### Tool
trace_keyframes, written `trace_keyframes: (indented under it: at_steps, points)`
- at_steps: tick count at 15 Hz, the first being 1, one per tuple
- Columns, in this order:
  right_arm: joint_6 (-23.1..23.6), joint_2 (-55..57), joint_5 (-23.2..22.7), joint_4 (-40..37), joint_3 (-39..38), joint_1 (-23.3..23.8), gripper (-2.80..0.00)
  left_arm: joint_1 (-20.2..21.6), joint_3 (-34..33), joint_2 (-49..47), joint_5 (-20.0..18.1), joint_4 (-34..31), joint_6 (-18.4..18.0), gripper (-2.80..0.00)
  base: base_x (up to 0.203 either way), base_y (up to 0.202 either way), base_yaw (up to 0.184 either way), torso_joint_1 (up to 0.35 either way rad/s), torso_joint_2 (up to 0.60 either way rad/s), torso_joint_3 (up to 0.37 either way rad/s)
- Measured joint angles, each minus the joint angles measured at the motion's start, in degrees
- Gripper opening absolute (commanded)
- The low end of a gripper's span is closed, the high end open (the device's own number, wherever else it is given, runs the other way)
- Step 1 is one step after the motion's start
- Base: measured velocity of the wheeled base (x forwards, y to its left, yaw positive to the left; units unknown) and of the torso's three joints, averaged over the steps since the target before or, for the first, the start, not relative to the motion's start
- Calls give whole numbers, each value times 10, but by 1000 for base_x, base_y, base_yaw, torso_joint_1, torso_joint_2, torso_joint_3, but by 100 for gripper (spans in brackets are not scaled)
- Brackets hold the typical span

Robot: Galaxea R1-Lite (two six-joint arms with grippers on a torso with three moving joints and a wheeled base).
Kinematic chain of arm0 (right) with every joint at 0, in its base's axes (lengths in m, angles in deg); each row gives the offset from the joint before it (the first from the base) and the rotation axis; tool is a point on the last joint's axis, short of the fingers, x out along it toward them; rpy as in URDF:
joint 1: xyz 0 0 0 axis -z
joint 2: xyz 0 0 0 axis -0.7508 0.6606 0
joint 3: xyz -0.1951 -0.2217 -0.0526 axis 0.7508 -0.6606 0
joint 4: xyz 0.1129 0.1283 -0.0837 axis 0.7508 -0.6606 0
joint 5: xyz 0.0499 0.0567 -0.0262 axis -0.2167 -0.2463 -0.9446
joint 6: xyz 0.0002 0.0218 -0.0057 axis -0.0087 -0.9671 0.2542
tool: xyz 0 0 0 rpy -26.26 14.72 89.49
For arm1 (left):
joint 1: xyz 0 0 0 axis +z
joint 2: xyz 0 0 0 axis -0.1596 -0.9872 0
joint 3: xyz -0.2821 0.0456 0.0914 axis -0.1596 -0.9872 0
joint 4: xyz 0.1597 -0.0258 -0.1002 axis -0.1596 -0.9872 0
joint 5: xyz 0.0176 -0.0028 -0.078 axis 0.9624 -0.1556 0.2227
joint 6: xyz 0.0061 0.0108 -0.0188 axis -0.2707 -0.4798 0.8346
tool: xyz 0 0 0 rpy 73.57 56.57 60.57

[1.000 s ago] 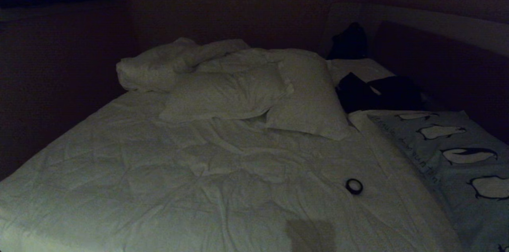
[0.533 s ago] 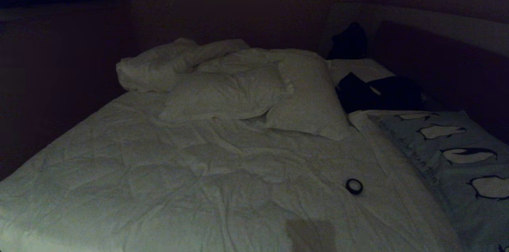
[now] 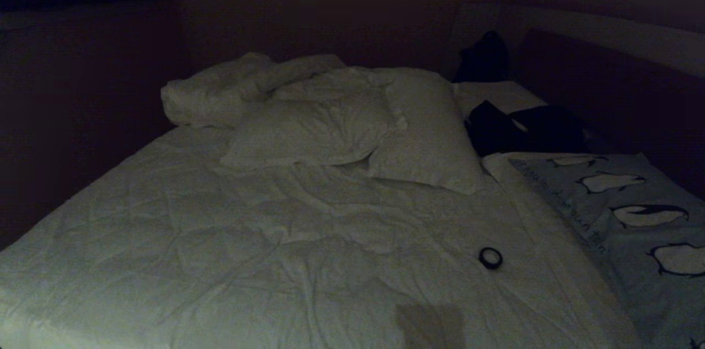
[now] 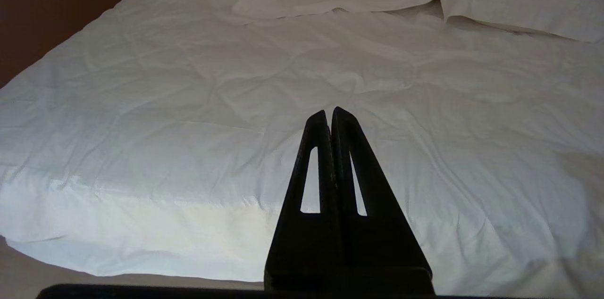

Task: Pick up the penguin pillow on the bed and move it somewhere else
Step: Pick up the pillow

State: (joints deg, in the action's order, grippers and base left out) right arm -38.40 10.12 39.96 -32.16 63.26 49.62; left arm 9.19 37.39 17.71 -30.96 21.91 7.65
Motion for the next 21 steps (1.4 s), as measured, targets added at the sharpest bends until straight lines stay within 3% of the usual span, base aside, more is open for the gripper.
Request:
trace_keyframes:
  at_steps: [11,21]
  points:
    - [11,35,0,-96,124,0,-280,0,0,0,0,0,0,-280,0,0,0,0,0,0]
    - [8,285,15,-9,153,4,-280,0,0,0,0,0,0,-280,0,0,0,0,0,0]
